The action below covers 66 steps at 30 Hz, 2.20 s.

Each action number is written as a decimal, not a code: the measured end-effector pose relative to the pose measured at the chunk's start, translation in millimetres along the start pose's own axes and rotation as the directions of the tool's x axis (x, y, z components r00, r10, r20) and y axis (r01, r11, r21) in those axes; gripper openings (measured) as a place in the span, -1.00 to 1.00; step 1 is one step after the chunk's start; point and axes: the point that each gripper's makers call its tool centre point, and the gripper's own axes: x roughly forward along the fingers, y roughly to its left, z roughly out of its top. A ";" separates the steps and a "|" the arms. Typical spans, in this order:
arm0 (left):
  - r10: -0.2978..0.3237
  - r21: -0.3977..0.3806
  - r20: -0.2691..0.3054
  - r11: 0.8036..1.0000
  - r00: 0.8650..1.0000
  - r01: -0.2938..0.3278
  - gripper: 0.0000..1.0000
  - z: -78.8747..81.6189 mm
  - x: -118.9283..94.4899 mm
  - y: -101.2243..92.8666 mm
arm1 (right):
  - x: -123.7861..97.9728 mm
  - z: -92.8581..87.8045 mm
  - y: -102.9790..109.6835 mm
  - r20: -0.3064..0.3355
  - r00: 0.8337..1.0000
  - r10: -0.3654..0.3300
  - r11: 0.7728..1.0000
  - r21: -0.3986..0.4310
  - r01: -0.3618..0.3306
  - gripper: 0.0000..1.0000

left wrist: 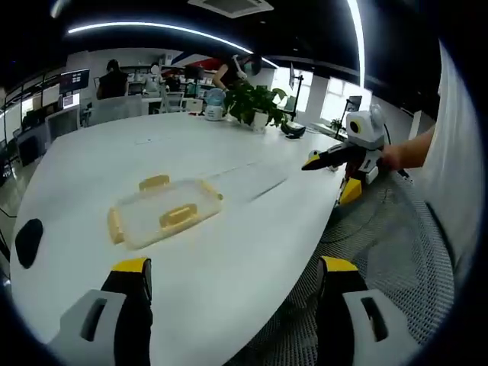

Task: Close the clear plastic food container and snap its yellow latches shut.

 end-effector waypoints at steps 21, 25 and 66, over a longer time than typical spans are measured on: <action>0.002 0.007 -0.008 1.000 1.000 -0.002 0.81 -1.2 0.5 -0.2 | -1.3 0.5 -1.1 0.003 1.000 -0.005 1.000 -0.004 0.005 0.70; 0.001 0.016 -0.014 1.000 1.000 0.000 0.81 -1.1 0.8 -0.4 | -2.9 3.7 -3.0 0.019 1.000 -0.005 1.000 0.014 0.004 0.70; -0.030 0.105 -0.049 0.994 0.998 0.035 0.80 7.6 4.0 18.8 | 10.4 16.4 -2.4 -0.034 0.999 0.033 0.998 -0.061 -0.035 0.51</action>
